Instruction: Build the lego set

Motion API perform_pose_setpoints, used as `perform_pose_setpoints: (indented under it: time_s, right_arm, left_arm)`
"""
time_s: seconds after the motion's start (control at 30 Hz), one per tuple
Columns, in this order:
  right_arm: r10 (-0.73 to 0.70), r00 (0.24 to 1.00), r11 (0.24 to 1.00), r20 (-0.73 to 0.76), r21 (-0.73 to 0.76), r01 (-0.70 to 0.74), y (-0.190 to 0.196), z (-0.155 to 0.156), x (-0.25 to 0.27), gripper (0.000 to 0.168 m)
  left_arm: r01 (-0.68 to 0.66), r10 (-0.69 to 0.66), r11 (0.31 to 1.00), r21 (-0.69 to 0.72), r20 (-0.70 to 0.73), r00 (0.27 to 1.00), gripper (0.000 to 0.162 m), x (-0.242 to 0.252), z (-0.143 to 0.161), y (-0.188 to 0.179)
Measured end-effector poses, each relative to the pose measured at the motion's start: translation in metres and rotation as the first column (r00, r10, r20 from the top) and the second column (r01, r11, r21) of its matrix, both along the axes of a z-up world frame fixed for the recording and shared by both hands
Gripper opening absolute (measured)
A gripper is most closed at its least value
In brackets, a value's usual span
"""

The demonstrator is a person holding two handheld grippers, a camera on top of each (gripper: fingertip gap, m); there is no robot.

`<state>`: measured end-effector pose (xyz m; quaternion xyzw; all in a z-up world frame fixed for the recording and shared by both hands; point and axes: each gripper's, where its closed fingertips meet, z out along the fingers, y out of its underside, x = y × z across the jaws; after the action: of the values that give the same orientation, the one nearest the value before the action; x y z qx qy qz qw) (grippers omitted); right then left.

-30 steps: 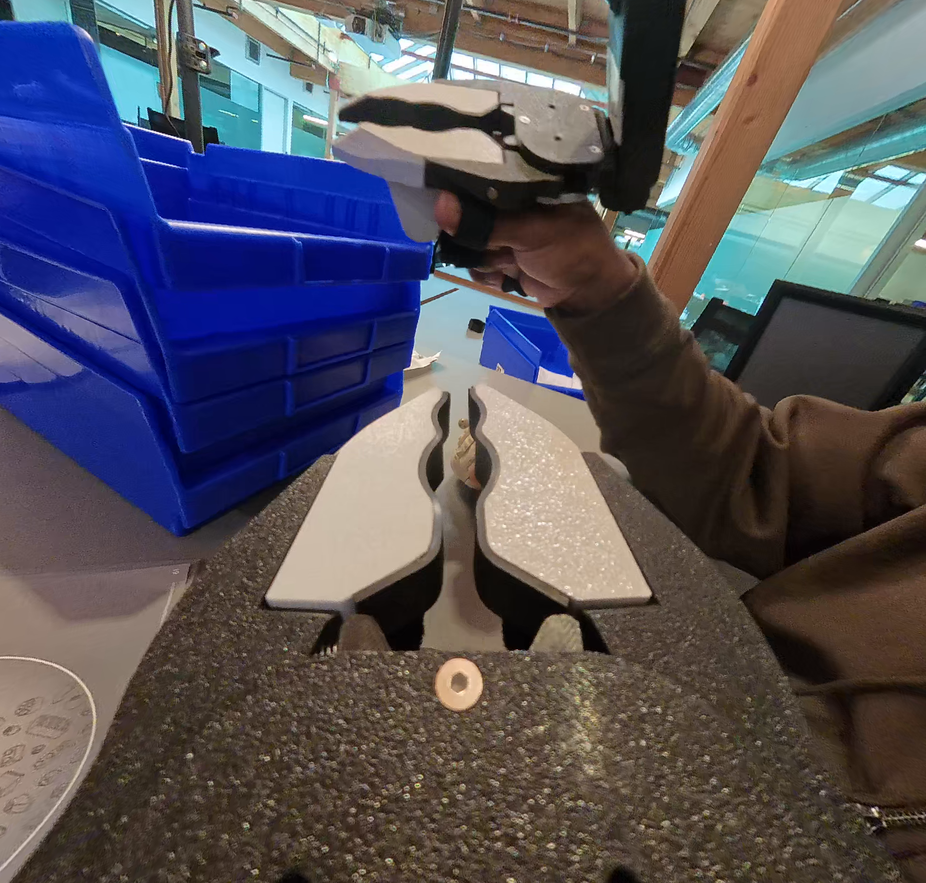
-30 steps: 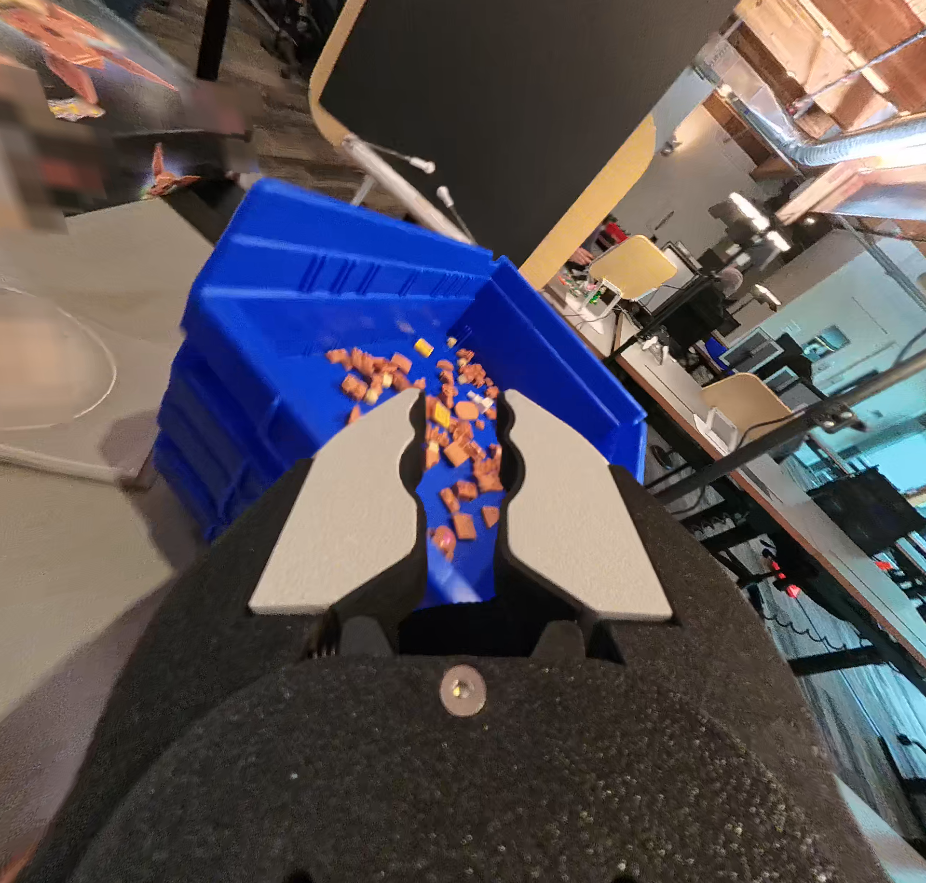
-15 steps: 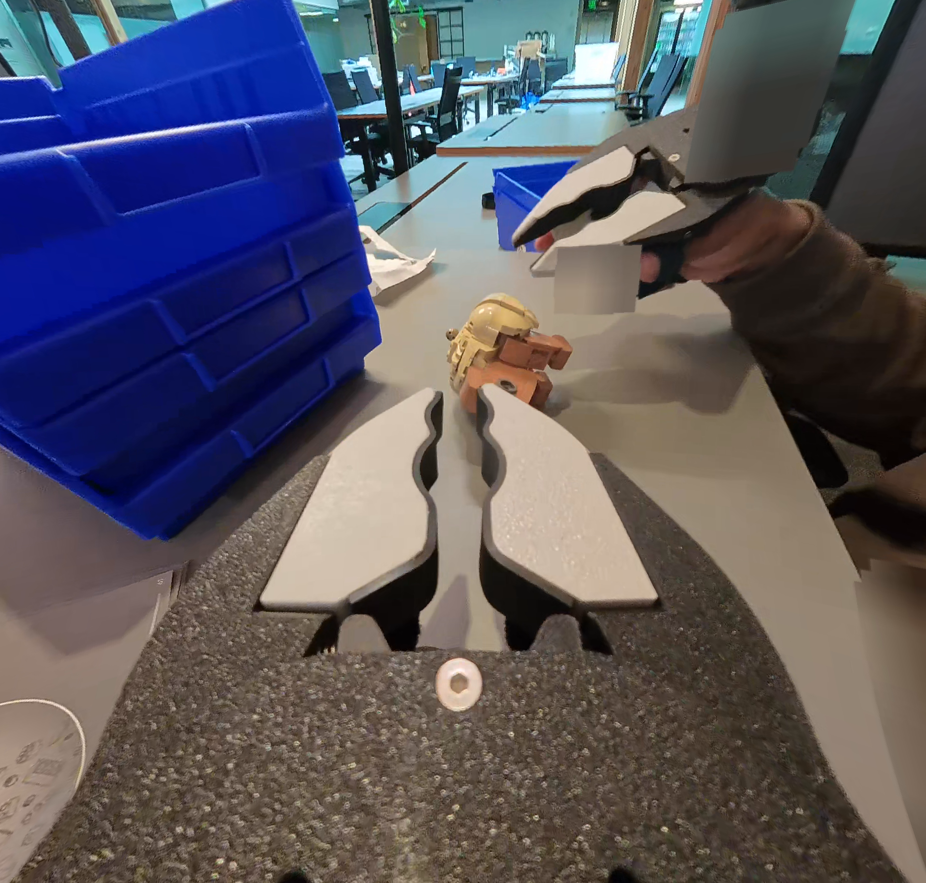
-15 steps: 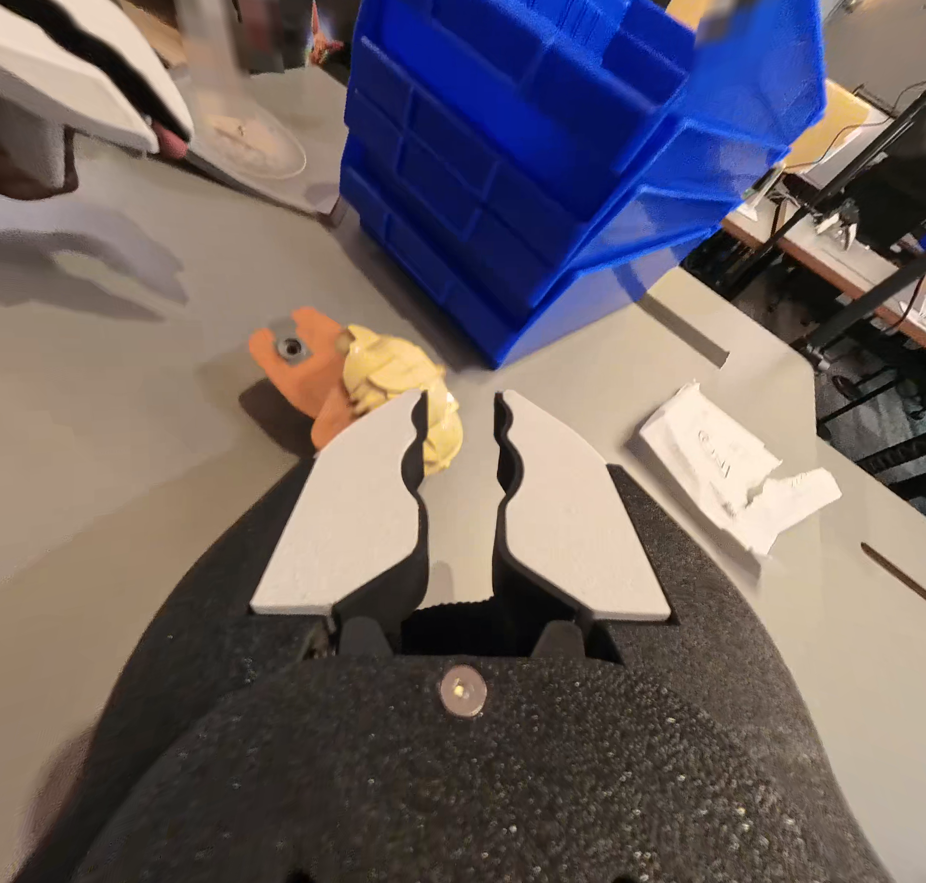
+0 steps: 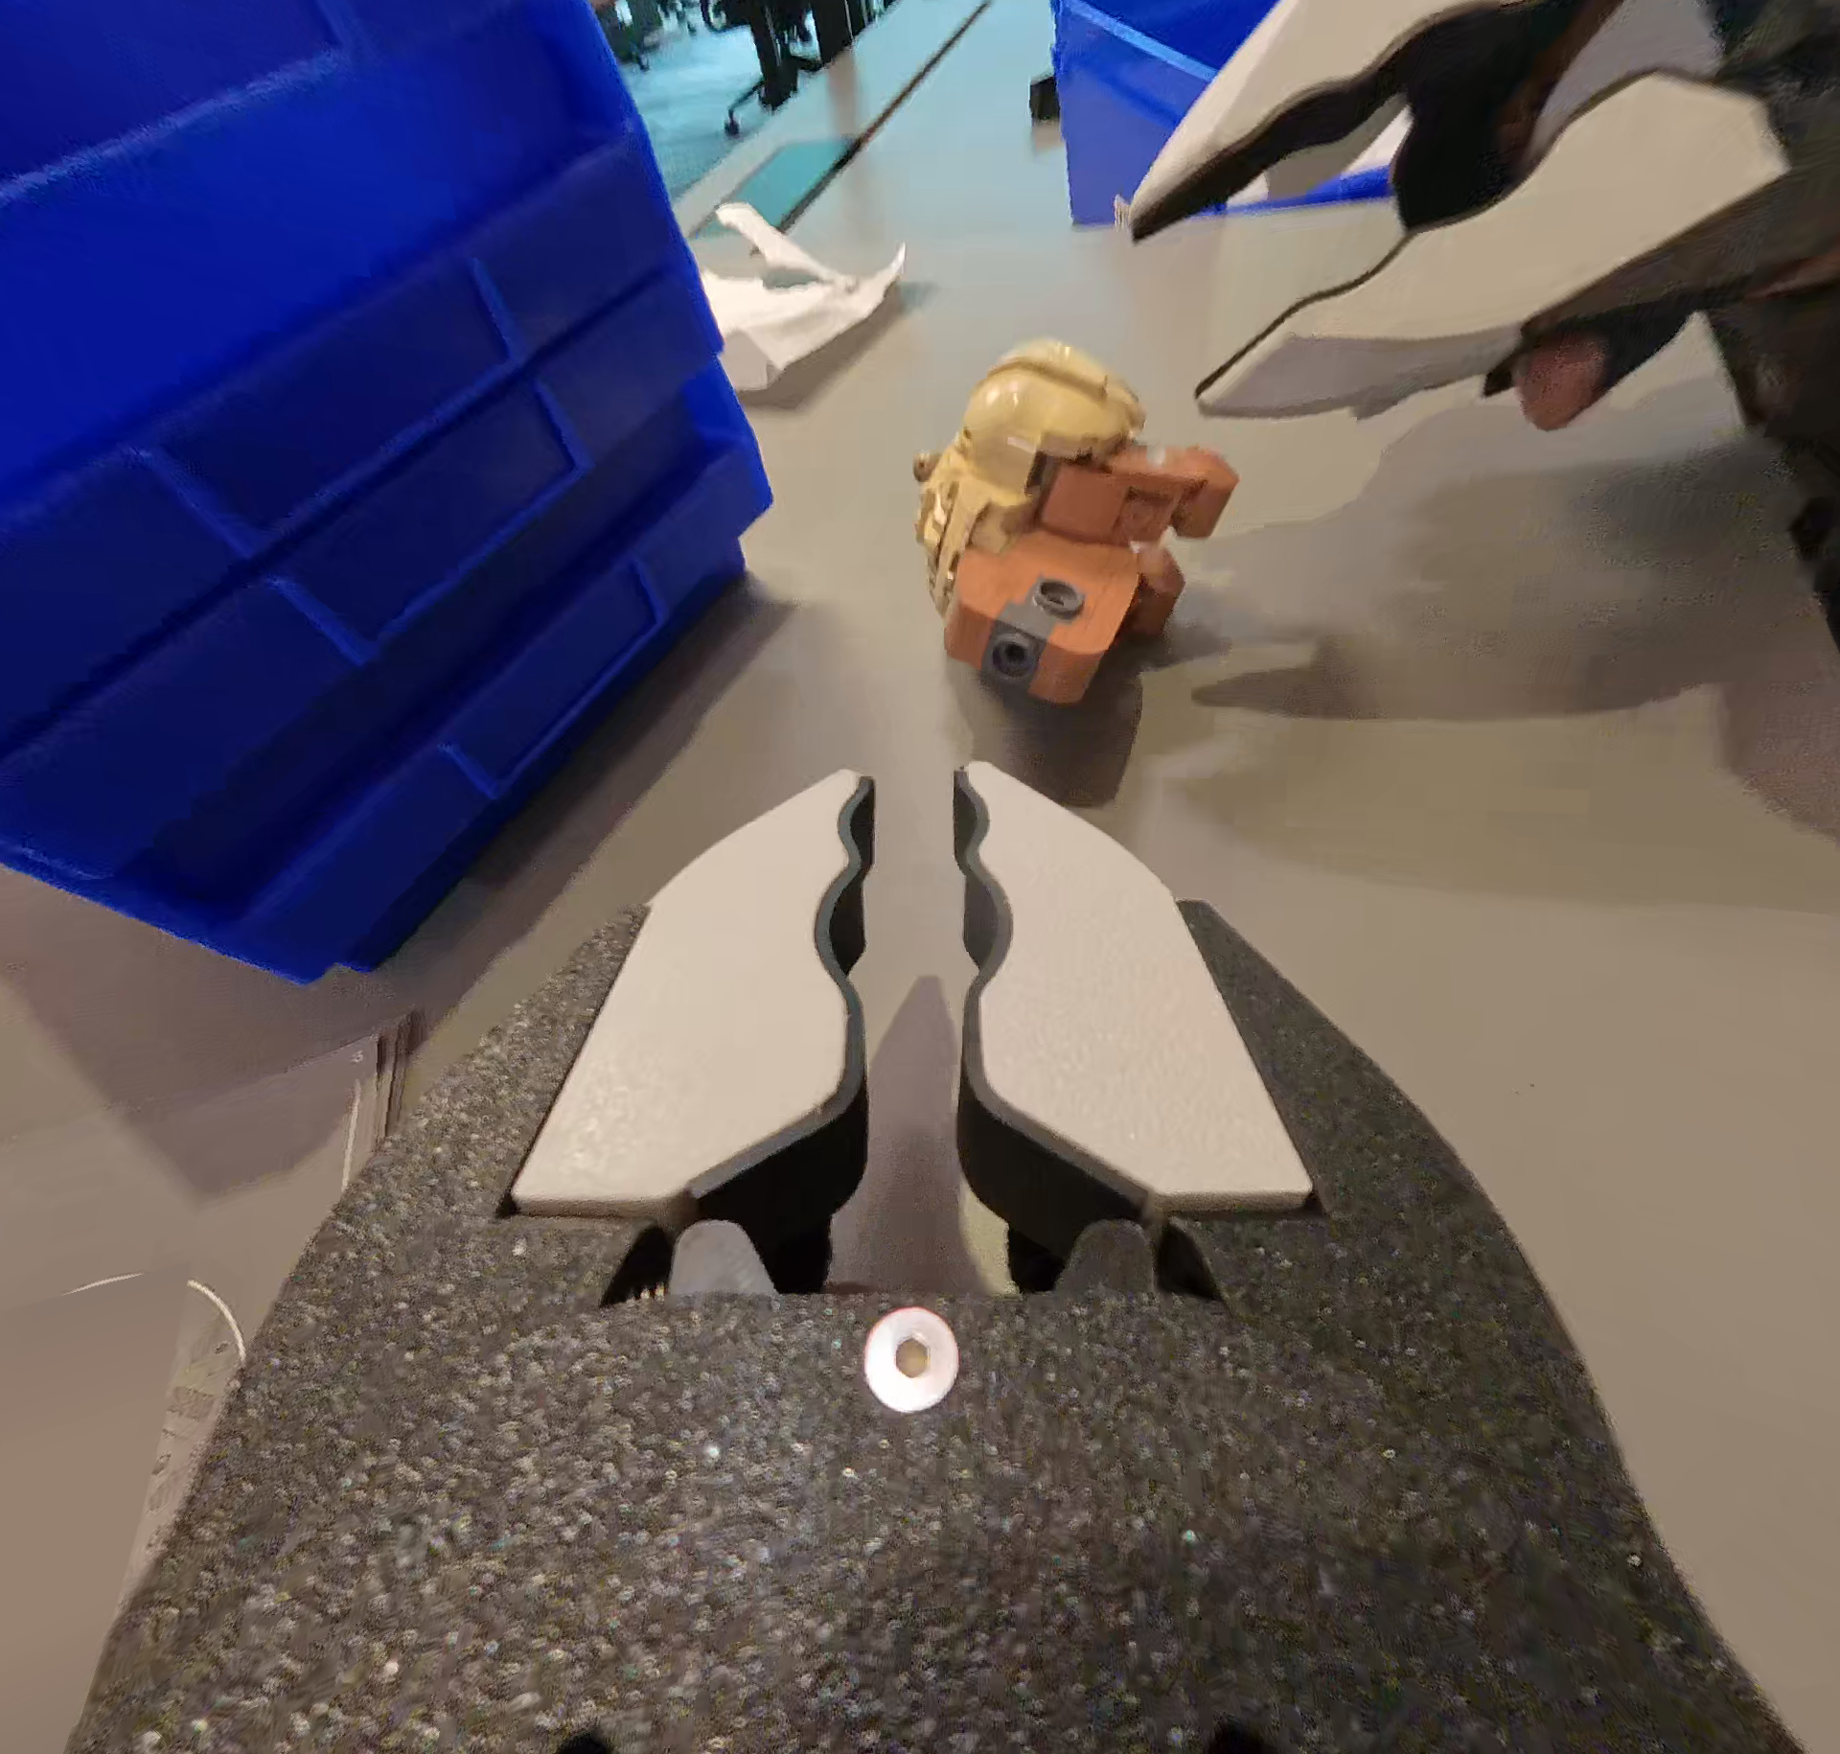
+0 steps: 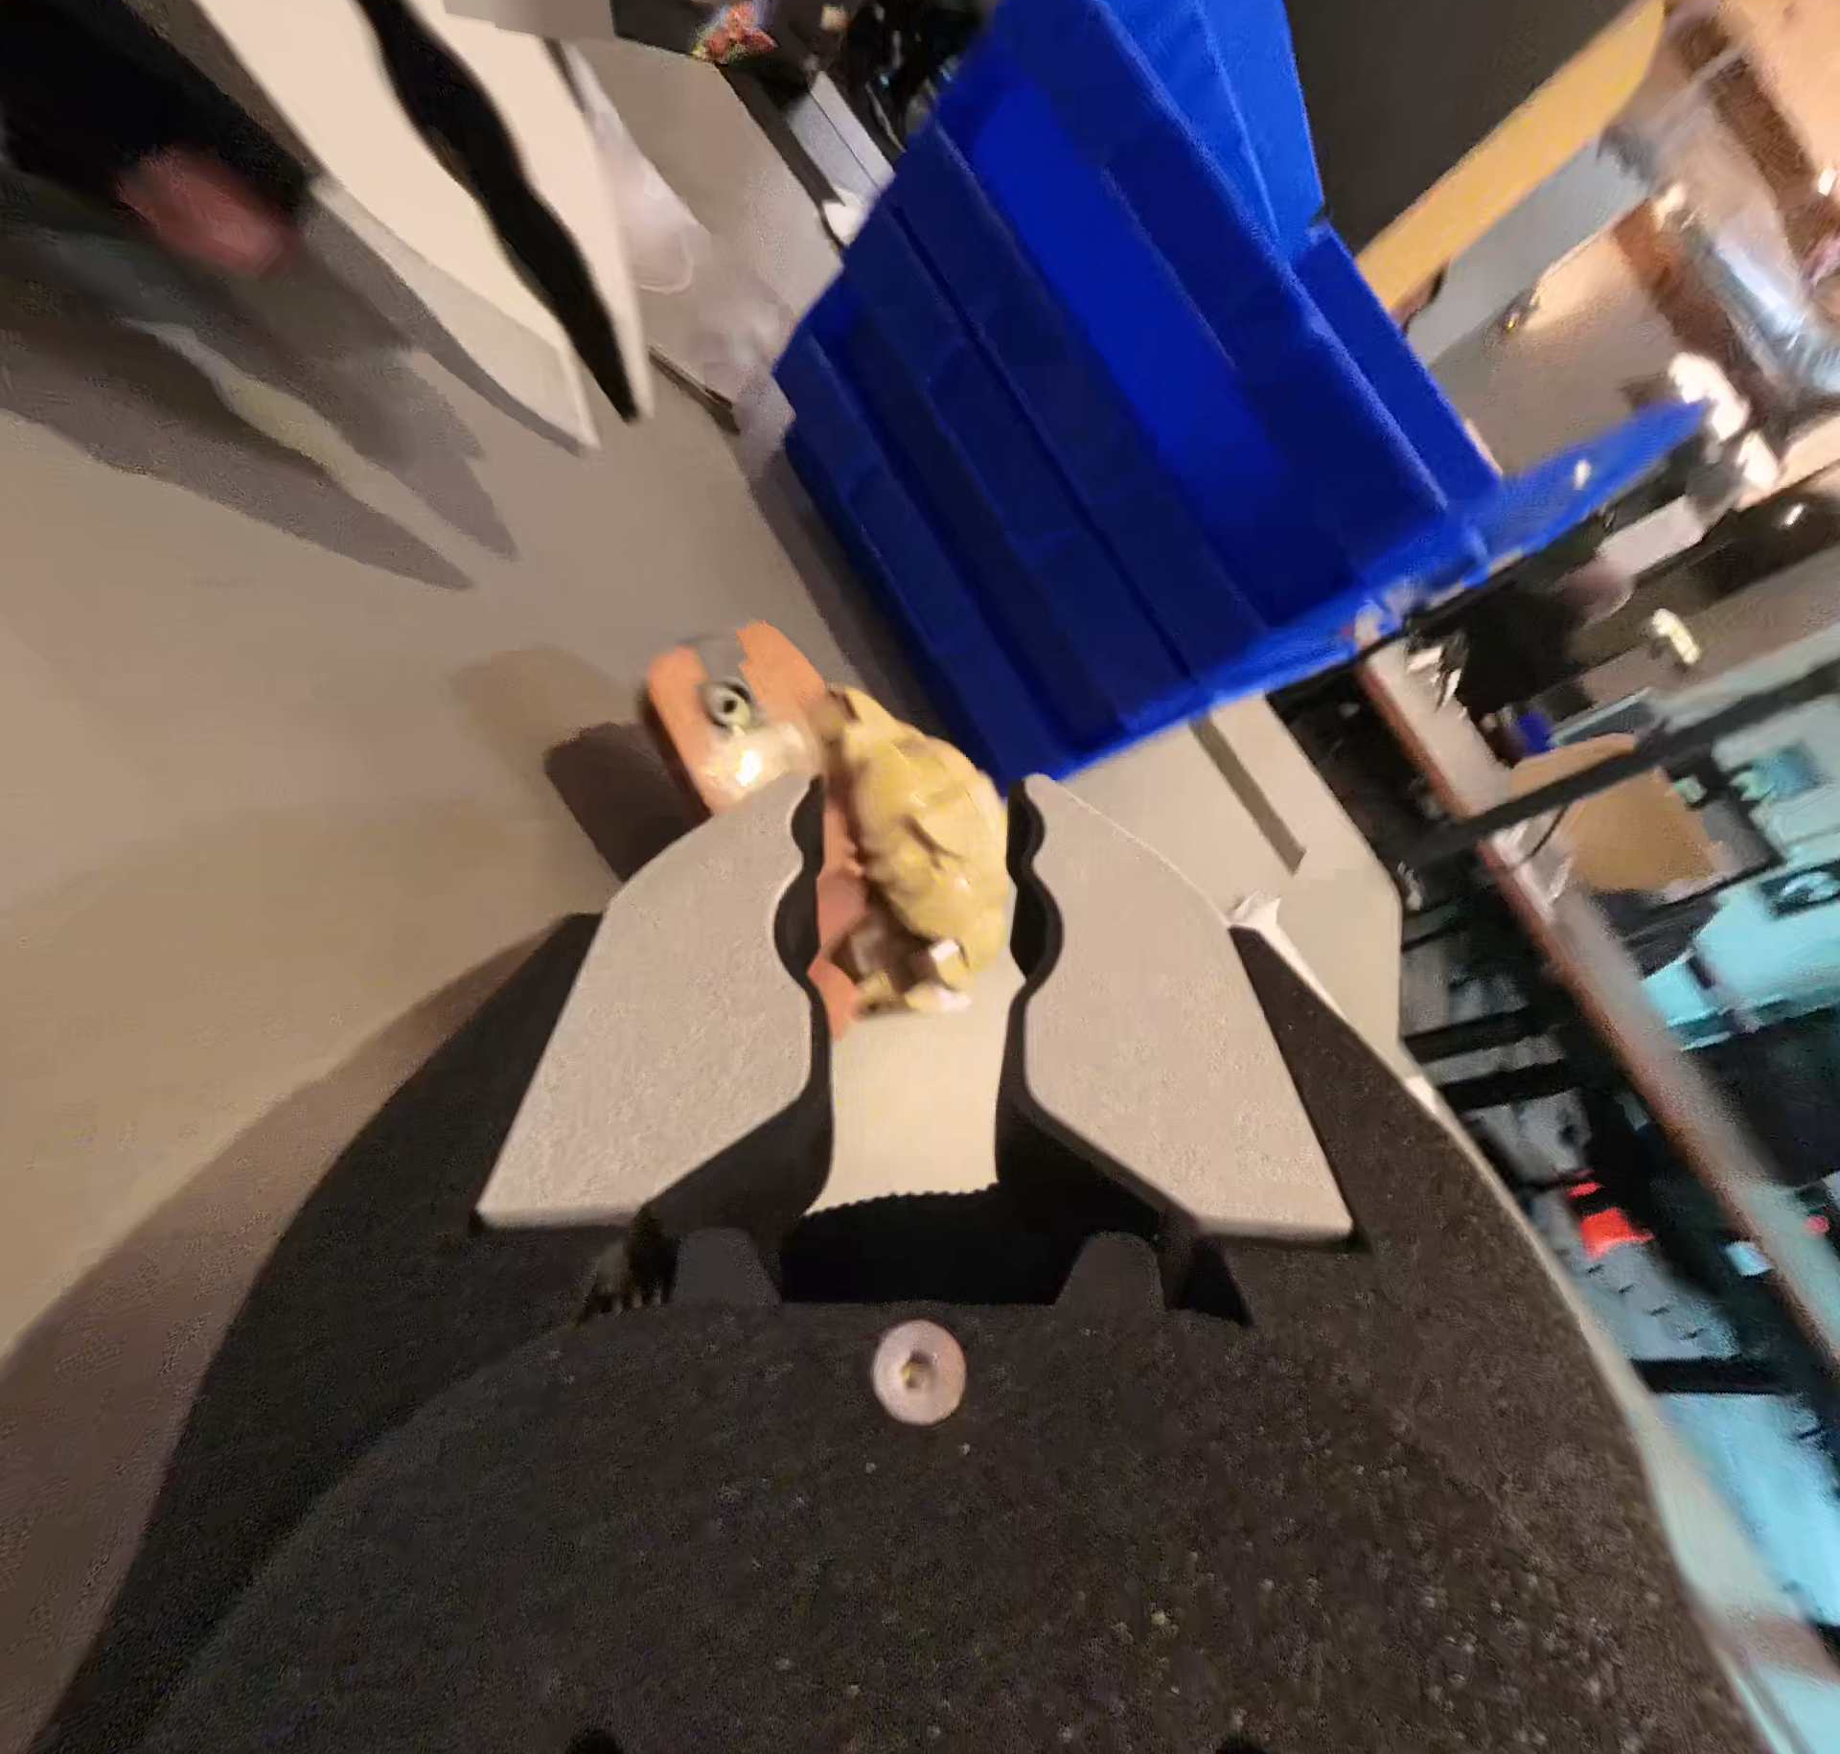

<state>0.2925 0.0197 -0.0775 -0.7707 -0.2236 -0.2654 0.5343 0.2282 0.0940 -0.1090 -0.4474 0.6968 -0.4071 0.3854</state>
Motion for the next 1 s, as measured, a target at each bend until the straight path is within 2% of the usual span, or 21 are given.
perform_pose_setpoints:
  time_s: [0.07, 0.2, 0.37, 0.57, 0.67, 0.8, 0.87, 1.0]
  right_arm:
    - [0.032, 0.993, 0.999, 0.114, -0.025, -0.03, 0.011, -0.01, -0.024, 0.036]
    - [-0.053, 0.915, 0.992, 0.399, -0.087, 0.095, 0.03, -0.036, -0.023, 0.038]
    - [-0.137, 0.806, 0.962, 0.576, -0.115, 0.246, 0.039, -0.05, -0.001, 0.036]
    - [-0.168, 0.784, 0.954, 0.598, -0.104, 0.283, 0.042, -0.046, 0.012, 0.034]
    - [-0.22, 0.797, 0.948, 0.563, -0.07, 0.311, 0.037, -0.04, 0.02, 0.026]
    - [-0.352, 0.825, 0.918, 0.442, -0.009, 0.397, 0.02, -0.026, 0.046, 0.02]
    - [-0.384, 0.853, 0.909, 0.353, -0.015, 0.416, 0.011, -0.026, 0.057, 0.019]
    - [-0.397, 0.873, 0.907, 0.284, -0.022, 0.42, 0.0, -0.027, 0.07, 0.02]
  left_arm:
    - [-0.004, 0.005, 0.999, 0.042, -0.021, 1.0, 0.015, 0.002, -0.007, -0.003]
    - [-0.019, 0.02, 0.997, 0.075, -0.01, 1.0, 0.015, 0.001, -0.005, -0.002]
    - [-0.041, 0.04, 0.999, 0.029, 0.029, 0.999, 0.015, -0.001, 0.007, 0.003]
    - [-0.04, 0.038, 0.998, 0.042, 0.037, 0.999, 0.015, -0.002, 0.009, 0.002]
    - [-0.046, 0.044, 0.998, 0.042, 0.043, 0.998, 0.015, -0.002, 0.01, 0.004]
    - [-0.052, 0.05, 0.998, 0.035, 0.046, 0.998, 0.015, -0.002, 0.011, 0.005]
    - [-0.05, 0.049, 0.998, 0.036, 0.046, 0.998, 0.015, -0.002, 0.011, 0.004]
    - [-0.046, 0.045, 0.998, 0.042, 0.04, 0.998, 0.015, -0.002, 0.009, 0.003]
